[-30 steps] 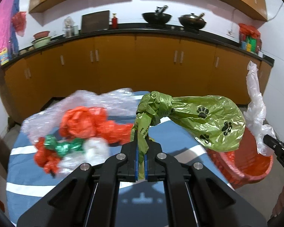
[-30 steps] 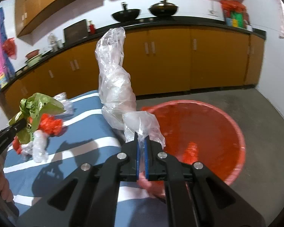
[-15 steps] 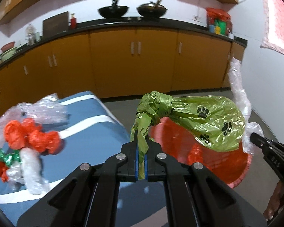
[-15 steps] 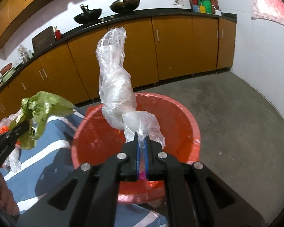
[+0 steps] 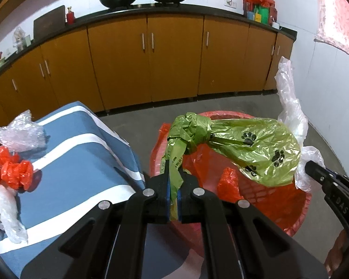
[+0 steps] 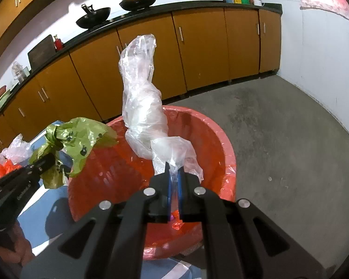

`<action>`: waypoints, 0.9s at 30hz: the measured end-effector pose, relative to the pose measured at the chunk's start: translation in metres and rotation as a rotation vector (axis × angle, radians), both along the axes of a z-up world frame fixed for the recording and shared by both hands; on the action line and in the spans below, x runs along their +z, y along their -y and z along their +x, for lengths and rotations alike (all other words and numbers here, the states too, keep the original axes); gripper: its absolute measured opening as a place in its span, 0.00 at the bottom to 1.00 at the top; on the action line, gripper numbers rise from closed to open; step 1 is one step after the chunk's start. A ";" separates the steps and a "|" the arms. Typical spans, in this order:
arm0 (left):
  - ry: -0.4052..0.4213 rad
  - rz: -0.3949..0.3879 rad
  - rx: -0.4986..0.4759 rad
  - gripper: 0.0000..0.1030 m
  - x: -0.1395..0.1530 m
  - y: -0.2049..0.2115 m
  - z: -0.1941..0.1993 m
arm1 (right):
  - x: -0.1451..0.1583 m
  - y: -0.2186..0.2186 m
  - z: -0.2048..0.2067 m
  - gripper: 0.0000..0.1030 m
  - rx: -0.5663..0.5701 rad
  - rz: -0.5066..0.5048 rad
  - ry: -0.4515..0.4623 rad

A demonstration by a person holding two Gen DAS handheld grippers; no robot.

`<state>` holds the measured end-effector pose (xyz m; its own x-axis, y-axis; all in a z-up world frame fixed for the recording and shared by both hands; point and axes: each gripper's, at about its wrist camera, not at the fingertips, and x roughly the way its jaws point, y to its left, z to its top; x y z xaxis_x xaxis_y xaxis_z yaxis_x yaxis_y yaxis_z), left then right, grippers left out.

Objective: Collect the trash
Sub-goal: 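Carry the clear bag and green paw-print bag over the red basket, then open both grippers to drop the clear and green bags into the basket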

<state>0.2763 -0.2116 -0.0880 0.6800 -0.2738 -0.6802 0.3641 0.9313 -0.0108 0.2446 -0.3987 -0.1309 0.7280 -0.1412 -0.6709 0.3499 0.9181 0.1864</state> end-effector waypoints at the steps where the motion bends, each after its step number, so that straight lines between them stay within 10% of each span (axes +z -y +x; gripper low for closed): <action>1: -0.006 -0.002 -0.005 0.04 -0.001 0.002 0.001 | -0.001 0.002 0.001 0.07 -0.002 0.006 0.000; 5: -0.024 0.001 -0.036 0.11 -0.003 0.009 0.005 | -0.004 0.004 0.002 0.13 -0.003 0.030 0.005; 9: -0.013 -0.004 -0.042 0.45 -0.003 0.006 0.002 | -0.005 0.003 -0.001 0.29 0.005 0.028 0.018; 27: 0.131 0.003 0.176 0.52 0.024 -0.132 -0.047 | 0.021 -0.065 0.006 0.32 0.134 -0.013 0.049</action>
